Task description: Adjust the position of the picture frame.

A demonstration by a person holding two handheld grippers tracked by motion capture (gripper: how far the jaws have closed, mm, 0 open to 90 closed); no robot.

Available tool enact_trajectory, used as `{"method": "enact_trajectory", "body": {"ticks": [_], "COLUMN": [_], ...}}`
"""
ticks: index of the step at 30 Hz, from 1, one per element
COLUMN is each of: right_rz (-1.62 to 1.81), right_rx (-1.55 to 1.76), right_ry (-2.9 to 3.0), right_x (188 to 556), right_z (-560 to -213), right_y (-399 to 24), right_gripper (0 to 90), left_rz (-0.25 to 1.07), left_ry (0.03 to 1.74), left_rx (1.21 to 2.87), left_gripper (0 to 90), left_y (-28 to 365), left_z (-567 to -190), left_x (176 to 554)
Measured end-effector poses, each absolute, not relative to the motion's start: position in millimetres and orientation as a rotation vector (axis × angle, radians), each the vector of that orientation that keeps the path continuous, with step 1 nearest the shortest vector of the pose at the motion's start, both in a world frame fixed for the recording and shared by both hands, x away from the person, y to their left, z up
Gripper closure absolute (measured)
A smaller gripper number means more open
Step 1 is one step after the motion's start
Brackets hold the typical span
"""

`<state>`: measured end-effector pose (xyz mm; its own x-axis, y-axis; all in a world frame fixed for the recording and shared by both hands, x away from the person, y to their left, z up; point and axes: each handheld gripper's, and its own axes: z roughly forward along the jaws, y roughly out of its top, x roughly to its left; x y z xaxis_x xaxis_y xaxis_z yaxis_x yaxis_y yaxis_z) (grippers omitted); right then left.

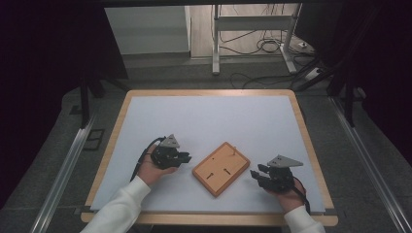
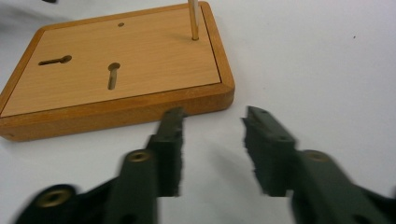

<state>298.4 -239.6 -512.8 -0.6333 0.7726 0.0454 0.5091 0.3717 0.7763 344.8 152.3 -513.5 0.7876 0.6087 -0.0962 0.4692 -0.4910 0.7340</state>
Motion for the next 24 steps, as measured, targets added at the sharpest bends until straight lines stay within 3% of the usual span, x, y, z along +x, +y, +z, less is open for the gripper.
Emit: {"method": "enact_trajectory", "body": {"ticks": [1,2,4,7,24], "right_rz": [1.128,1.128,1.115,1.08,0.929], "right_rx": [1.125,1.125,1.121,1.125,1.122], "right_ry": [2.315,2.315,2.33,2.347,2.38], "right_x": [300,300,302,306,327], "right_z": [-512,-512,-512,-515,-523], "right_y": [-239,-239,-237,-232,-212], "right_gripper": [75.1,75.1,84.5,89.1,89.6], "left_rz": [0.232,0.234,0.233,0.222,0.22], "left_ry": [0.806,0.816,0.837,0.842,0.854], "left_rx": [2.173,2.163,2.152,2.149,2.159], "left_gripper": [58.5,58.5,47.1,42.4,38.0], "left_y": [154,157,161,162,165], "left_z": [-513,-513,-513,-515,-520], "left_x": [343,341,338,336,340]}}
